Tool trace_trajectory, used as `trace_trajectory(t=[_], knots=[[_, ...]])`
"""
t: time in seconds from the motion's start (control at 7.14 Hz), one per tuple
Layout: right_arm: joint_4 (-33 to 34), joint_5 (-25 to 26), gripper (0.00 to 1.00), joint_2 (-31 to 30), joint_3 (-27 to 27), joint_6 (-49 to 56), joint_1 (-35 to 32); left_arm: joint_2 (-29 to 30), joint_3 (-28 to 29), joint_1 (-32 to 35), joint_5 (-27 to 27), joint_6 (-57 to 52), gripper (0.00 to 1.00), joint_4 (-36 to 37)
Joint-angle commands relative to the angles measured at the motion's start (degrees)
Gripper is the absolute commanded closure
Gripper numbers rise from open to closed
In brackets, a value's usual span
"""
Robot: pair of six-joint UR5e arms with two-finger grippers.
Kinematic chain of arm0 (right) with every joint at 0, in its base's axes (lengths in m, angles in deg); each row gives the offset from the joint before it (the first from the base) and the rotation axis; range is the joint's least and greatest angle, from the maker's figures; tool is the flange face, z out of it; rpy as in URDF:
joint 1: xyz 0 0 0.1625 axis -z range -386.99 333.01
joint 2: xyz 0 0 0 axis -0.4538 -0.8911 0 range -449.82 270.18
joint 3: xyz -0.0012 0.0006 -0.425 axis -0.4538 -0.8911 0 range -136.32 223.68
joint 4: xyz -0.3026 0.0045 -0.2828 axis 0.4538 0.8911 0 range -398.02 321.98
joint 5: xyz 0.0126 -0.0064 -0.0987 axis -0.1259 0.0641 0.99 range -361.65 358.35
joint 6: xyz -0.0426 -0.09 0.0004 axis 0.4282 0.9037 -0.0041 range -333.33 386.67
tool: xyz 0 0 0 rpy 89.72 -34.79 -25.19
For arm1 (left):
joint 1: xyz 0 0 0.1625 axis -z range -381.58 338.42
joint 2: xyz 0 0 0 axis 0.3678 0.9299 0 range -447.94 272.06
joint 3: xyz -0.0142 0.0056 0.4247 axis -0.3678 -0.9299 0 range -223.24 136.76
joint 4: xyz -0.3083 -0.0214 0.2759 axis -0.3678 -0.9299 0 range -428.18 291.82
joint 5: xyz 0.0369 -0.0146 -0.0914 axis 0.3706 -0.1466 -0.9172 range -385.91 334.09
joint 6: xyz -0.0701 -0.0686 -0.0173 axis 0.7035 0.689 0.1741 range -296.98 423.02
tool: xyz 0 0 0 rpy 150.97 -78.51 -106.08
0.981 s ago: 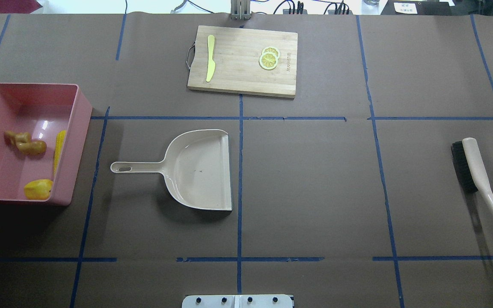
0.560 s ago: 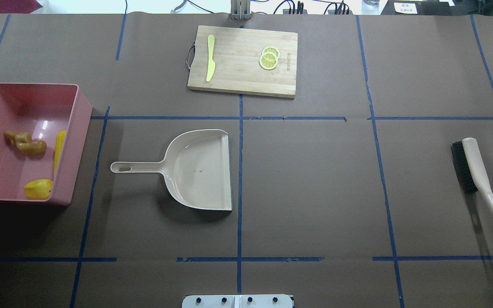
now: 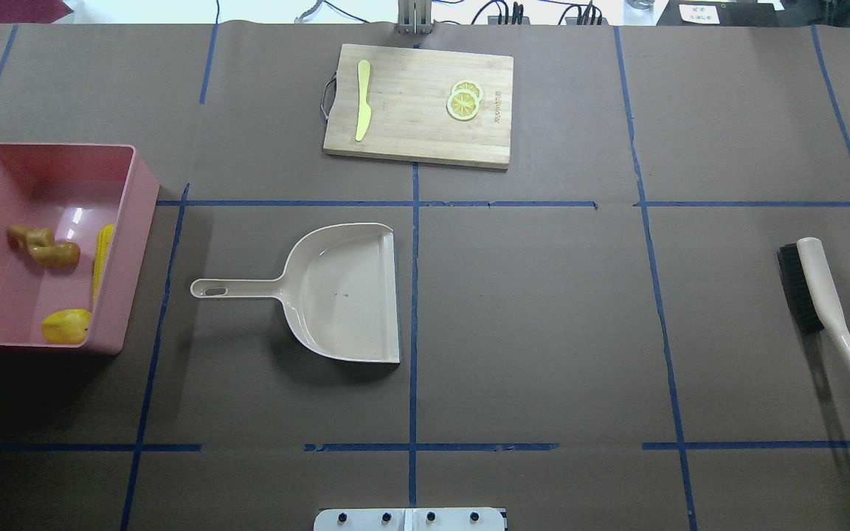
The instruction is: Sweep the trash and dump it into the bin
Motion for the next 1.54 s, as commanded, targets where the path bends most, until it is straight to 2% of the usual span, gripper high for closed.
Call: trace_trajectory(t=[0.0,0.42,1.12,1.4], knots=[[-0.01,-0.04,0.00,0.60,1.65,-3.34,0.00,0.58,0.55,0.01,-2.35,4.22,0.00,-0.75],[-0.01,-0.13,0.00,1.66,2.46,-3.80,0.00,0.58,-0.51,0.01,-2.09,4.07,0.00,-0.85],[0.08,-4.07,0.00,0.78,1.67,-3.71,0.00,-0.20,-1.21,0.01,-1.56,-0.50,0.00,-2.52],[-0.01,-4.00,0.00,0.25,1.49,-3.63,0.00,0.67,-1.82,0.01,-0.59,-0.95,0.00,-2.52]])
